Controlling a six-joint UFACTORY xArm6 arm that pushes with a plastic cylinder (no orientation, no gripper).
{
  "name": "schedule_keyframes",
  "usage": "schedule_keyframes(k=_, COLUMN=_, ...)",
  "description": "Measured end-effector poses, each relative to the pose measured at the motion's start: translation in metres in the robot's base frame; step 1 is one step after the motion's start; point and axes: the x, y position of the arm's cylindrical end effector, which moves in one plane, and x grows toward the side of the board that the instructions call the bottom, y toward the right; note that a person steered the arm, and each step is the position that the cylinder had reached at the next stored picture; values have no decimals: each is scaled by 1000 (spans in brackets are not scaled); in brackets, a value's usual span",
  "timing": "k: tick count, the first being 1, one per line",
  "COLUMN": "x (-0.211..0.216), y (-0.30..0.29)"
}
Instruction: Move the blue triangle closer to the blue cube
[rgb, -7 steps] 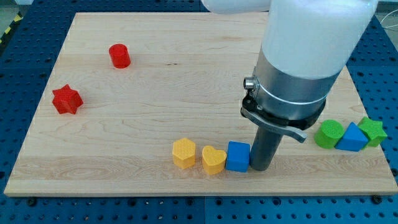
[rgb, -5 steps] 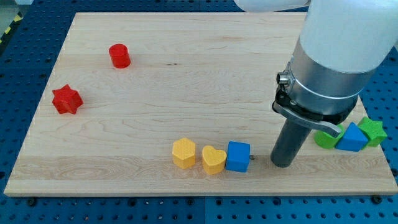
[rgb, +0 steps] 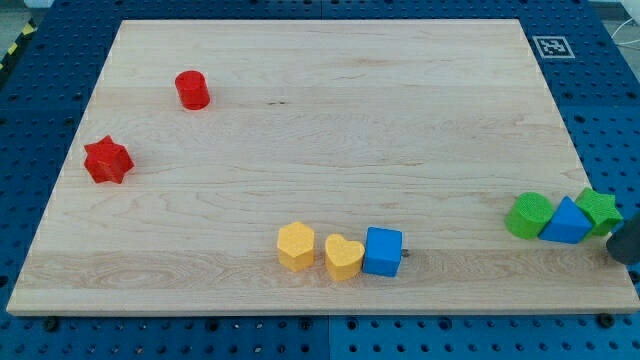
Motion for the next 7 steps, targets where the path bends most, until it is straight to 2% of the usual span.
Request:
schedule_keyframes(k=4, x=-52, y=-52)
schedule_keyframes(k=7, x=-10, y=-52)
